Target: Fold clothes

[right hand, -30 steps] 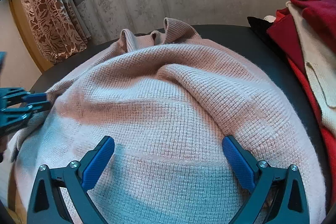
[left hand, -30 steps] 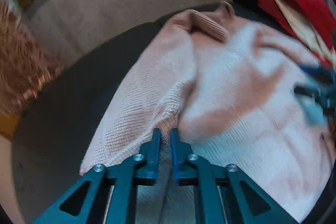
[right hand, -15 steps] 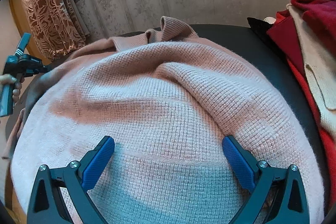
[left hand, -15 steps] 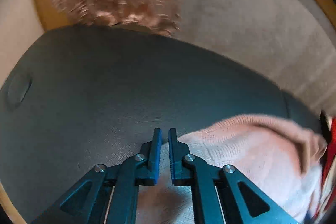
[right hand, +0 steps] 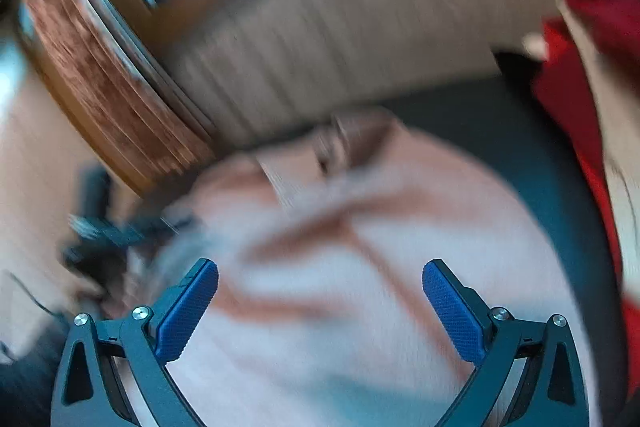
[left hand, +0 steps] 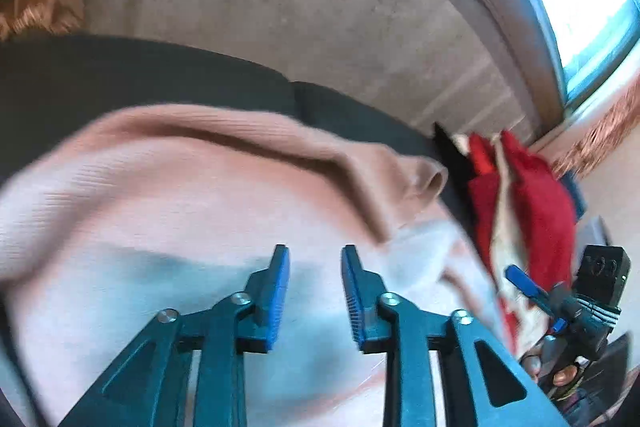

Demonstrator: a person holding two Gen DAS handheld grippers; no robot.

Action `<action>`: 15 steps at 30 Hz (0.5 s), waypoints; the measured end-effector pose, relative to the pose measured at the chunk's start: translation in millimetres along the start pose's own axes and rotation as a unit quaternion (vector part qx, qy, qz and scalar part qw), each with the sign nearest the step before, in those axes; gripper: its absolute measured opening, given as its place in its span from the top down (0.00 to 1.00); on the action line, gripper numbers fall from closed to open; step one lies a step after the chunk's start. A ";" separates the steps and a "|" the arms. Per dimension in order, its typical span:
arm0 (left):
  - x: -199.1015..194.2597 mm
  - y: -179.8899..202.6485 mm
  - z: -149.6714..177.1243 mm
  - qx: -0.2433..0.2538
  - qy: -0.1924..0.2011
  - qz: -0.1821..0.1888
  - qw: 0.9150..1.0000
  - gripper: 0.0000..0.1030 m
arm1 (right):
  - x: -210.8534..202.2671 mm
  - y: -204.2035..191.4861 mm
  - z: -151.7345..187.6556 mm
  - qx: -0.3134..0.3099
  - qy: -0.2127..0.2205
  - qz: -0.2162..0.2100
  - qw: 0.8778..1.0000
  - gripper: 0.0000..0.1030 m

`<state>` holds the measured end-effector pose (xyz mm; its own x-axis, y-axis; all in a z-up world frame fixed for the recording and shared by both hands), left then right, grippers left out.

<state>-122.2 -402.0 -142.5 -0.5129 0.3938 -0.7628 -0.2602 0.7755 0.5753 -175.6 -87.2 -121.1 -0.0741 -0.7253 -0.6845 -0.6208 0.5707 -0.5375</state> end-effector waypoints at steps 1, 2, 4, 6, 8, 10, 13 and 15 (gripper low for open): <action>5.7 4.2 -3.6 -0.011 0.003 0.018 1.000 0.66 | -2.3 -1.1 -13.8 0.003 0.009 -0.028 1.000 0.00; 10.3 4.9 -9.1 -0.021 0.002 0.034 0.999 0.64 | 0.2 -0.2 -26.8 0.012 0.008 -0.057 0.998 0.00; 19.5 4.5 -19.7 -0.040 -0.006 0.066 0.997 0.63 | 17.2 6.6 -49.8 0.041 -0.014 -0.114 0.993 0.00; 28.2 7.7 -25.4 -0.052 -0.010 0.076 0.996 0.62 | 37.0 14.0 -69.4 0.059 -0.017 -0.122 0.991 0.00; 38.5 12.0 -36.0 -0.052 -0.006 0.079 0.995 0.61 | 56.1 24.1 -84.7 0.078 -0.023 -0.123 0.989 0.00; 52.2 10.8 -44.1 -0.066 -0.017 0.086 0.994 0.61 | 78.2 38.6 -96.0 0.110 -0.043 -0.138 0.983 0.00; 58.4 -0.3 -53.1 -0.078 -0.016 0.104 0.991 0.61 | 107.8 57.8 -107.4 0.145 -0.075 -0.154 0.974 0.00; 62.6 -2.7 -58.3 -0.074 -0.016 0.117 0.990 0.61 | 121.0 60.5 -114.3 0.147 -0.085 -0.169 0.971 0.00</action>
<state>-201.3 -408.2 -174.5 -0.5475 0.5724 -0.6105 -0.2550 0.5807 0.7731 -311.4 -184.5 -180.1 0.2403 -0.8303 -0.5029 -0.3358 0.4149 -0.8456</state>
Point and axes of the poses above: each gripper's, at about its wrist camera, not at the fingertips, and x roughly the way its jaws point, y to its right, z to its underside, the point moved 3 cm from there along x, roughly the way its jaws point, and after that the axes turned 12 degrees about -y, right-handed, at the moved point
